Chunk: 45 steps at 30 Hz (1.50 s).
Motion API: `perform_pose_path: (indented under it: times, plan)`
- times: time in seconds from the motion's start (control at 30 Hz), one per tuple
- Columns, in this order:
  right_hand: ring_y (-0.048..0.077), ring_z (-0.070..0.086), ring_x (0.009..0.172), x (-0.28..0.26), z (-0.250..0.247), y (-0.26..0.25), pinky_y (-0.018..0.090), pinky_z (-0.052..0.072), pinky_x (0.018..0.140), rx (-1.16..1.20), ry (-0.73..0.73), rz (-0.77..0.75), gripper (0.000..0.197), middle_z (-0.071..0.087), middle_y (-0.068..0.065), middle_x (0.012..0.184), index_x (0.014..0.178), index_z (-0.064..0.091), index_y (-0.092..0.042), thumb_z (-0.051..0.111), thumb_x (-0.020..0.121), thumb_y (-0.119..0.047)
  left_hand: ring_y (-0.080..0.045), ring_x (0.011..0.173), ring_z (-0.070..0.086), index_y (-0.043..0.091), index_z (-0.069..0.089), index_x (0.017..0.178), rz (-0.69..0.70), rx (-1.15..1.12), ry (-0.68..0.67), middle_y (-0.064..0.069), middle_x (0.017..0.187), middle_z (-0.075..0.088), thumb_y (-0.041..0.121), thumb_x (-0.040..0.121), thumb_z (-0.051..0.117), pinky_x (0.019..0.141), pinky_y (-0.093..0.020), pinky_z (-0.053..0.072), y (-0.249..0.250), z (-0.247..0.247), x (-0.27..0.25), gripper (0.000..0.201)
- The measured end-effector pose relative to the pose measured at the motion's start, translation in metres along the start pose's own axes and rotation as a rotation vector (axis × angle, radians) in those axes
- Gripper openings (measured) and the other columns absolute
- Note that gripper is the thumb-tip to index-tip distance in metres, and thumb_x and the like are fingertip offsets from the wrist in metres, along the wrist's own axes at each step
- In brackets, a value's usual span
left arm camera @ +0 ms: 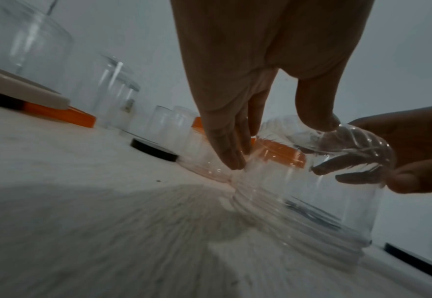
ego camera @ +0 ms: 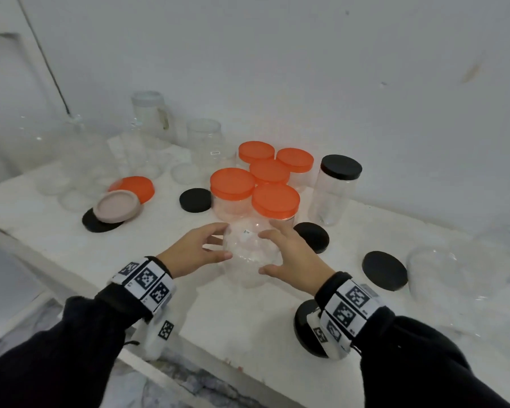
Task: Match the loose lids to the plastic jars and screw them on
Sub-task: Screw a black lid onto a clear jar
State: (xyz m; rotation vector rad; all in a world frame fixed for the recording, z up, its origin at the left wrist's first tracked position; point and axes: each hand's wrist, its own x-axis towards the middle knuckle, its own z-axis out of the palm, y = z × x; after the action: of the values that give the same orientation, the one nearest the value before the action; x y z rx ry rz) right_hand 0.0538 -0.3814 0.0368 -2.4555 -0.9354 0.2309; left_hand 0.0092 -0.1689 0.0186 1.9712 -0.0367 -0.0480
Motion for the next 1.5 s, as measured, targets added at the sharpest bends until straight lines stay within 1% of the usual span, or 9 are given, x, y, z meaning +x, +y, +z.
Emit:
perform_pose_path:
  times: [0.17,0.33,0.53,0.73,0.87,1.07,1.3,1.4,1.5]
  plan:
    - [0.024,0.019,0.141,0.014,0.005,-0.007,0.03,0.019,0.112,-0.021,-0.013,-0.009,0.061,0.017,0.009,0.154,0.136,0.04,-0.015,0.07,0.083,-0.023,0.008,0.094,0.056,0.021,0.045,0.123,-0.011,-0.016,0.066,0.02,0.113,0.053,0.003,0.085,0.063,0.074,-0.011,0.049,-0.006,-0.005,-0.003,0.046]
    - [0.021,0.022,0.14,0.007,-0.001,-0.006,0.037,0.029,0.11,-0.054,-0.02,0.007,0.073,0.017,0.005,0.154,0.144,0.027,-0.017,0.068,0.084,-0.024,-0.009,0.111,0.052,0.016,0.046,0.131,-0.04,0.088,0.164,0.006,0.126,0.051,0.014,0.084,0.067,0.086,-0.018,0.047,-0.009,-0.006,-0.008,0.052]
    - [0.018,0.036,0.126,-0.028,-0.032,0.018,0.034,0.04,0.097,-0.101,0.151,0.134,0.061,0.034,-0.002,0.142,0.138,0.033,-0.018,0.063,0.087,-0.032,-0.004,0.108,0.049,0.014,0.058,0.115,0.33,0.337,0.438,0.003,0.119,0.055,0.019,0.086,0.063,0.086,-0.011,0.038,0.013,0.009,-0.018,0.03]
    - [0.022,0.036,0.126,-0.07,-0.063,0.055,0.034,0.039,0.093,-0.207,0.266,0.356,0.056,0.033,0.0,0.144,0.136,0.038,-0.017,0.061,0.088,-0.034,-0.002,0.112,0.046,0.019,0.058,0.114,0.505,0.393,0.128,0.008,0.117,0.056,0.042,0.085,0.044,0.095,-0.015,0.037,0.046,0.061,-0.018,0.04]
    - [0.03,0.025,0.133,-0.092,-0.072,0.078,0.04,0.034,0.1,-0.285,0.304,0.531,0.057,0.026,0.007,0.149,0.137,0.038,-0.014,0.06,0.088,-0.033,-0.003,0.119,0.038,0.02,0.05,0.125,0.472,0.502,-0.227,0.009,0.127,0.048,0.034,0.09,0.055,0.102,-0.025,0.033,0.051,0.099,-0.012,0.038]
    - [0.038,0.017,0.137,-0.113,-0.061,0.103,0.047,0.024,0.11,-0.379,0.222,0.679,0.066,0.012,0.01,0.155,0.14,0.035,-0.018,0.061,0.085,-0.044,-0.019,0.132,0.024,0.021,0.031,0.141,0.352,0.849,-0.618,0.0,0.147,0.025,0.038,0.076,0.073,0.107,-0.037,0.031,0.047,0.14,0.0,0.079]
    - [0.044,0.012,0.136,-0.116,-0.059,0.115,0.045,0.015,0.112,-0.41,0.288,0.779,0.069,0.005,0.021,0.152,0.139,0.033,-0.012,0.064,0.085,-0.04,-0.02,0.13,0.024,0.024,0.028,0.143,0.309,0.917,-0.691,0.001,0.147,0.025,0.033,0.073,0.077,0.105,-0.039,0.034,0.044,0.151,0.006,0.086]
    - [0.043,0.026,0.127,-0.115,-0.062,0.115,0.04,0.025,0.104,-0.376,0.297,0.857,0.065,0.022,0.028,0.143,0.135,0.033,-0.004,0.061,0.087,-0.037,-0.018,0.129,0.025,0.024,0.03,0.142,0.286,0.898,-0.663,0.001,0.145,0.028,0.033,0.072,0.077,0.104,-0.038,0.036,0.043,0.151,0.008,0.085]
    - [0.037,0.033,0.119,-0.114,-0.066,0.114,0.038,0.037,0.092,-0.398,0.336,0.87,0.061,0.036,0.02,0.132,0.13,0.038,-0.005,0.064,0.085,-0.037,-0.016,0.128,0.026,0.023,0.031,0.141,0.235,0.857,-0.592,0.002,0.143,0.029,0.034,0.073,0.076,0.104,-0.033,0.036,0.041,0.147,0.01,0.082]
